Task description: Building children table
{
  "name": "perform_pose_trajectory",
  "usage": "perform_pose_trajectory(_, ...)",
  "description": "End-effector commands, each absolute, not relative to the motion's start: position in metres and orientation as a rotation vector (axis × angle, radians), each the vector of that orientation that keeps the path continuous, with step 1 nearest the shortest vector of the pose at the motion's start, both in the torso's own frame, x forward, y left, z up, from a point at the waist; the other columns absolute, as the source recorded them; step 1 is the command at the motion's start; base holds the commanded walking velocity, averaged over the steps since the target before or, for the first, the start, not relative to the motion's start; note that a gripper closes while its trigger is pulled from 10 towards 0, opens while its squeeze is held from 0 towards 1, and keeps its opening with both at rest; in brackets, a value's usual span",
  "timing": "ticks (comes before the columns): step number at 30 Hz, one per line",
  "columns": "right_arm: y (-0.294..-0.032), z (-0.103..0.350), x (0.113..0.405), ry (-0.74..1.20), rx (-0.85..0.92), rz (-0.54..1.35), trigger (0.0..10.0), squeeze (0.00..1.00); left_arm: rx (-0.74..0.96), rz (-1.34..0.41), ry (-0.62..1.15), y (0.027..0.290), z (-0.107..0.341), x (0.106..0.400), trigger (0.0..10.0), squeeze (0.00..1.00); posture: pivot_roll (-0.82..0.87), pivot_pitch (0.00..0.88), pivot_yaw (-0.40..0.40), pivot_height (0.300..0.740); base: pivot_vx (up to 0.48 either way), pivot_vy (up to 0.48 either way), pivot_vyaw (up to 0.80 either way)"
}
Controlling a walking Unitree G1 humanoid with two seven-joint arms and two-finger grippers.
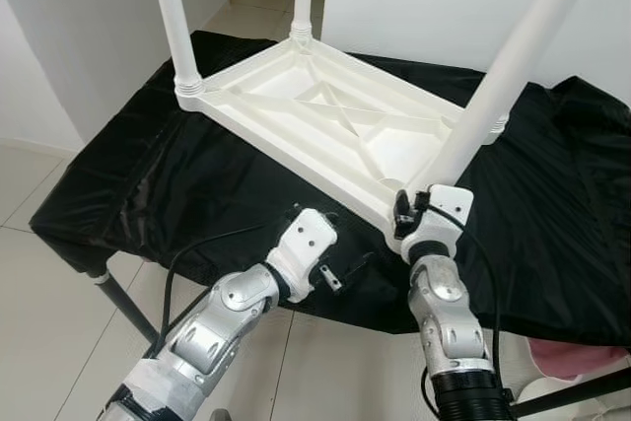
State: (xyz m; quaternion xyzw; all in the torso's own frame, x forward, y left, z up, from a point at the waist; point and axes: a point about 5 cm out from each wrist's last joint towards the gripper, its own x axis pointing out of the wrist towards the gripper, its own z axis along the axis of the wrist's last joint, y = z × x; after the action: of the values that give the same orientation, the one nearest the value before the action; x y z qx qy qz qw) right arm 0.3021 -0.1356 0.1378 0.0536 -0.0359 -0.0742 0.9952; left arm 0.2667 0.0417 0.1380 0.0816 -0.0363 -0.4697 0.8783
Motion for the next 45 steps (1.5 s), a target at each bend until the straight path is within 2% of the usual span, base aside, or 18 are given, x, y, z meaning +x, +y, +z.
perform_pose_trajectory(1, -0.138, 0.126, 0.298, -0.017, 0.122, -0.166, 10.0, 0.0, 0.195, -1.105, -0.072, 0.039, 0.137, 0.261, 10.0, 0.0, 0.0, 0.042, -0.04, 0.74, 0.0, 0.0, 0.0)
perform_pose_trajectory(9, -0.136, 0.132, 0.298, -0.048, 0.11, -0.148, 10.0, 0.0, 0.197, -1.099, -0.068, 0.04, 0.136, 0.259, 10.0, 0.0, 0.01, 0.046, -0.037, 0.74, 0.0, 0.0, 0.0)
perform_pose_trajectory(10, -0.138, 0.134, 0.299, -0.059, 0.107, -0.148, 10.0, 0.76, 0.196, -1.099, -0.068, 0.04, 0.136, 0.259, 10.0, 0.0, 0.01, 0.047, -0.037, 0.74, 0.0, 0.0, 0.0)
perform_pose_trajectory(11, -0.138, 0.134, 0.299, -0.059, 0.107, -0.148, 10.0, 0.76, 0.196, -1.099, -0.068, 0.04, 0.136, 0.259, 10.0, 0.0, 0.01, 0.047, -0.037, 0.74, 0.0, 0.0, 0.0)
perform_pose_trajectory(12, -0.14, 0.134, 0.299, -0.064, 0.106, -0.15, 10.0, 1.0, 0.196, -1.098, -0.067, 0.04, 0.136, 0.259, 10.0, 0.0, 0.01, 0.047, -0.037, 0.74, 0.0, 0.0, 0.0)
perform_pose_trajectory(23, -0.153, 0.134, 0.301, -0.102, 0.062, -0.02, 10.0, 1.0, 0.204, -1.093, -0.064, 0.042, 0.135, 0.26, 10.0, 0.0, 0.01, 0.051, -0.036, 0.74, 0.0, 0.0, 0.0)
perform_pose_trajectory(24, -0.156, 0.132, 0.302, -0.101, 0.056, 0.069, 10.0, 0.37, 0.205, -1.09, -0.063, 0.042, 0.135, 0.26, 10.0, 0.0, 0.01, 0.053, -0.039, 0.74, 0.0, 0.0, 0.0)
perform_pose_trajectory(25, -0.158, 0.132, 0.302, -0.103, 0.051, 0.103, 10.0, 0.0, 0.205, -1.088, -0.063, 0.042, 0.135, 0.26, 10.0, 0.0, 0.01, 0.053, -0.039, 0.74, 0.0, 0.0, 0.0)
perform_pose_trajectory(38, -0.174, 0.136, 0.317, -0.111, -0.033, 0.423, 10.0, 0.0, 0.208, -1.073, -0.069, 0.045, 0.137, 0.263, 10.0, 0.0, 0.01, 0.063, -0.036, 0.74, 0.0, 0.0, 0.0)
perform_pose_trajectory(45, -0.175, 0.136, 0.324, -0.11, -0.061, 0.487, 10.0, 0.0, 0.209, -1.069, -0.073, 0.045, 0.139, 0.265, 10.0, 0.0, 0.01, 0.064, -0.032, 0.74, 0.0, 0.0, 0.0)
